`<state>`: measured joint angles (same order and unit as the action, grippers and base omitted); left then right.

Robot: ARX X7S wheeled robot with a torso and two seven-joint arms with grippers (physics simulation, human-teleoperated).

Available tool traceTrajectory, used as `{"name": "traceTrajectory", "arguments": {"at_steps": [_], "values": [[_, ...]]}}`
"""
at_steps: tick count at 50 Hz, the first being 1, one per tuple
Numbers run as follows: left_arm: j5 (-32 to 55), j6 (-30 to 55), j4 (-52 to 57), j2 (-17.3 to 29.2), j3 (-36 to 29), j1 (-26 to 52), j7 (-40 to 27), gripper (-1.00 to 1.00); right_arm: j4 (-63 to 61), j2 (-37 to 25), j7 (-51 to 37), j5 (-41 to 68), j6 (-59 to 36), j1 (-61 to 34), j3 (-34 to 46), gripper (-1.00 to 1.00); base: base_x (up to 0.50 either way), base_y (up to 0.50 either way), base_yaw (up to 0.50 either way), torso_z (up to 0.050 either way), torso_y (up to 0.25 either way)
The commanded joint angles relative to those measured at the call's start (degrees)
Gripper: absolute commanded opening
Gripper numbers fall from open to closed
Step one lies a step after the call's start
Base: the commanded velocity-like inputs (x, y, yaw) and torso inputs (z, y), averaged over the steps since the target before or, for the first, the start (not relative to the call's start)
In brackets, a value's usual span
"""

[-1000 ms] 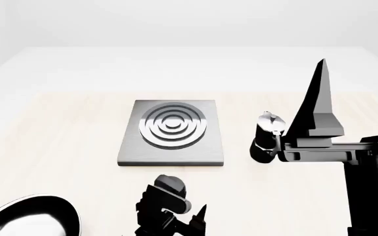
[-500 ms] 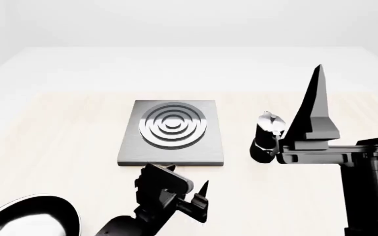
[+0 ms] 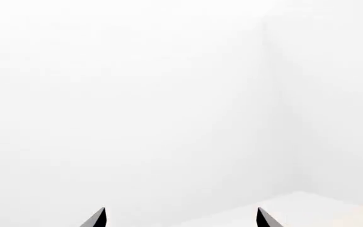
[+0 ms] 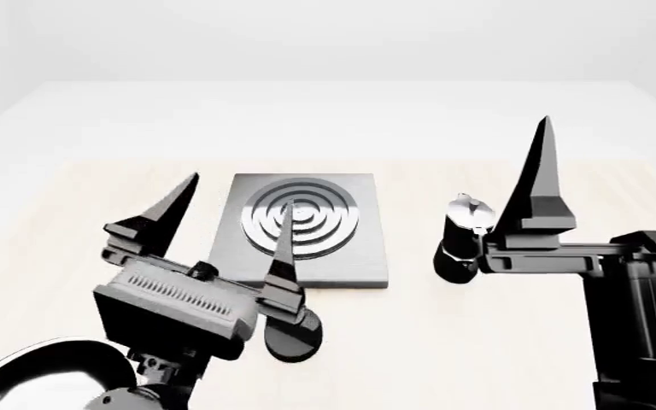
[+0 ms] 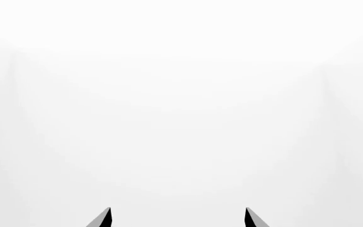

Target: Turn on the stove and put the moka pot on it.

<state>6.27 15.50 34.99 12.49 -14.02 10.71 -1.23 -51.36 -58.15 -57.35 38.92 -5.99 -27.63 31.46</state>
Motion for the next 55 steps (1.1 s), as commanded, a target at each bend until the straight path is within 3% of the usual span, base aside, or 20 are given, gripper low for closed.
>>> {"name": "traceTrajectory", "arguments": {"at_steps": [1,25,38,46,55], "values": [[-3.2,-4.7,13.1,2.4,3.4,-3.4,-3.8,1.0,3.2,0.4,0.9,0.7,0.0,0.6,0.5,1.0,0.0,0.0,0.0,0.0,0.0],[-1.5,-5.7,24.9,6.7,8.8,-7.6,-8.1,1.0,17.4,3.5,5.3,-0.5,3.6,4.9,2.4,1.0,0.0,0.0,0.0,0.0,0.0],[-0.1,-6.2,24.9,10.7,7.4,-7.4,-12.7,1.0,27.1,7.4,8.5,-1.8,5.9,6.6,4.2,1.0,0.0,0.0,0.0,0.0,0.0],[1.9,-7.5,24.9,17.6,4.3,-6.8,-20.4,1.0,31.7,9.8,10.0,-3.0,7.1,7.8,5.6,1.0,0.0,0.0,0.0,0.0,0.0],[3.0,-7.9,24.5,20.8,1.8,-5.5,-24.2,1.0,36.9,12.0,11.8,-3.8,8.3,8.3,6.6,1.0,0.0,0.0,0.0,0.0,0.0]]}}
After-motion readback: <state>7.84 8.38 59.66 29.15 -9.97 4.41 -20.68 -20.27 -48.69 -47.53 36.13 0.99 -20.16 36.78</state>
